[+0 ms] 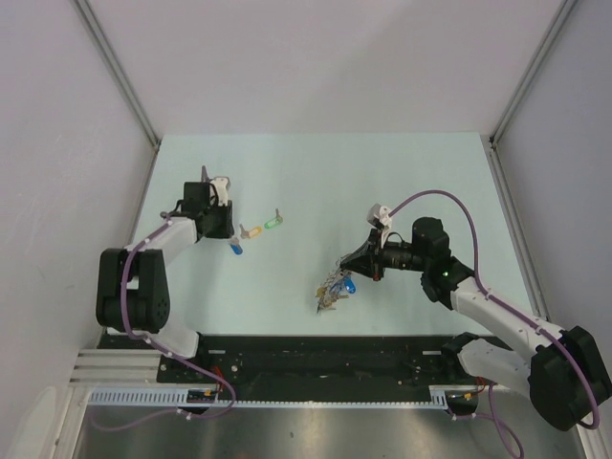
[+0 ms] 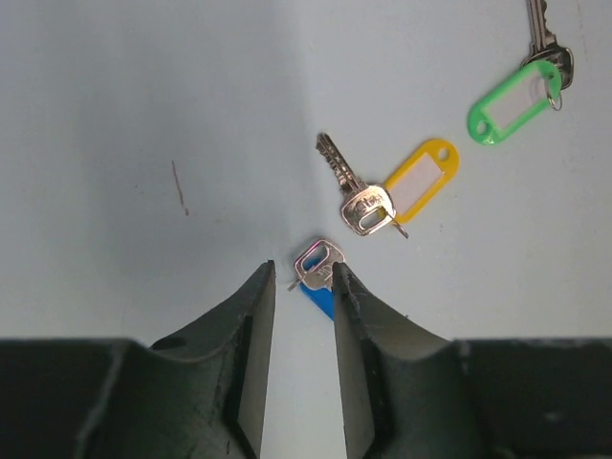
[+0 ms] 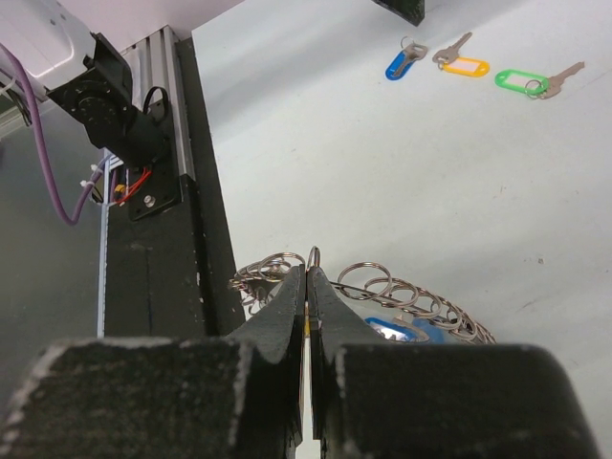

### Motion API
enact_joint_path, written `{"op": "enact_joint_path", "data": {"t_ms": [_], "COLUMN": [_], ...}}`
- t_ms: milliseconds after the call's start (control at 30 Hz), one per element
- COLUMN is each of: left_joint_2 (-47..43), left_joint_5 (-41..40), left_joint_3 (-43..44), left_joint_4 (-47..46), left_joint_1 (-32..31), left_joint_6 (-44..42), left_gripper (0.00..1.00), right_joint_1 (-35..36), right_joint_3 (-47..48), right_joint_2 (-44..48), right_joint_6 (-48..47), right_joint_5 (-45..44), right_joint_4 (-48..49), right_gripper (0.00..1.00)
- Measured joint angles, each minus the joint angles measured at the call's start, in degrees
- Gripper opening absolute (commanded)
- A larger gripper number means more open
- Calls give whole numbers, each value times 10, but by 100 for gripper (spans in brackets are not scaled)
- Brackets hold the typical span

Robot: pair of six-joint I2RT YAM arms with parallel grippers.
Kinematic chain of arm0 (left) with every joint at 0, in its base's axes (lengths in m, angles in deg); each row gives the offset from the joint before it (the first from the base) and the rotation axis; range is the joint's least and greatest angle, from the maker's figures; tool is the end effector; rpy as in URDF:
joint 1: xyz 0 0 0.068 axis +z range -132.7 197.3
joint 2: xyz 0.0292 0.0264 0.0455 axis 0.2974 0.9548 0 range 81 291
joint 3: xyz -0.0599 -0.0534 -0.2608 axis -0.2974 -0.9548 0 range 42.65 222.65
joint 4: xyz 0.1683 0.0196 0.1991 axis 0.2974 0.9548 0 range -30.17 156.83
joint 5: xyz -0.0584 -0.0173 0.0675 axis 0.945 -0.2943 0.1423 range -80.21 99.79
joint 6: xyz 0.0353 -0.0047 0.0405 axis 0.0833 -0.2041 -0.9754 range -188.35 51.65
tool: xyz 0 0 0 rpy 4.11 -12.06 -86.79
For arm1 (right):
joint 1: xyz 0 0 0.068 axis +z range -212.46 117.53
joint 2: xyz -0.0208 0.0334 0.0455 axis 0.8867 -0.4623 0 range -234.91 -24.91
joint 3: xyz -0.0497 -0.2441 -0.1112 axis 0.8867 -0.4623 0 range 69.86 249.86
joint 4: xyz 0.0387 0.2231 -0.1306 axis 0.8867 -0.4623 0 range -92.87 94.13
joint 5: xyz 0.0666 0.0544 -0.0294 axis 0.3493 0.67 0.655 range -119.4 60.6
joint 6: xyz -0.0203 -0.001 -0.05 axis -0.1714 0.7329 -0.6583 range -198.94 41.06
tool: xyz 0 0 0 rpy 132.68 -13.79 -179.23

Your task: Put the keys on the keyring

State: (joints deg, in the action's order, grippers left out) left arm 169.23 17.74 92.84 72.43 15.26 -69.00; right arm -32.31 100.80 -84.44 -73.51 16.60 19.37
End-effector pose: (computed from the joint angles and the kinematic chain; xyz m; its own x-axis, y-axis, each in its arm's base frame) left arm 0.3107 -0.0161 0.1893 -0.7713 0.0387 -0.6353 0.1316 0.9863 -0.0997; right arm 0.1825 0.1357 0.2536 -0.2890 -0.0919 -0.9529 -0.9309 0.2591 0.2574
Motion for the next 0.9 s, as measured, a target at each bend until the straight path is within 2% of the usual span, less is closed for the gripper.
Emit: {"op": "enact_joint_path", "data": {"t_ms": [133,367,400,567,900], "left_joint_2": [41,60,64,77,79], "left_joint_5": [19,26,26,26,26], "left_joint_3": [34,40,40,42,44], "left_joint_4": [23,47,49,57,66], "left_joint_1": [1,1,1,1,1], "left_joint_6": [-42,-83,-85,-91,-99], "left_gripper": [34,34,31,27,1], "right_joint_1": [0,0,0,0,0], "right_joint_3": [0,0,0,0,0], "right_joint_2": [0,1,1,1,1], "right_joint_6": [-1,-1,-1,-2,-2], "right_joint_5": [1,2,2,2,2], "right_joint_4": [0,-2,-3,-4,-4], "right_gripper": [0,0,0,0,0]}}
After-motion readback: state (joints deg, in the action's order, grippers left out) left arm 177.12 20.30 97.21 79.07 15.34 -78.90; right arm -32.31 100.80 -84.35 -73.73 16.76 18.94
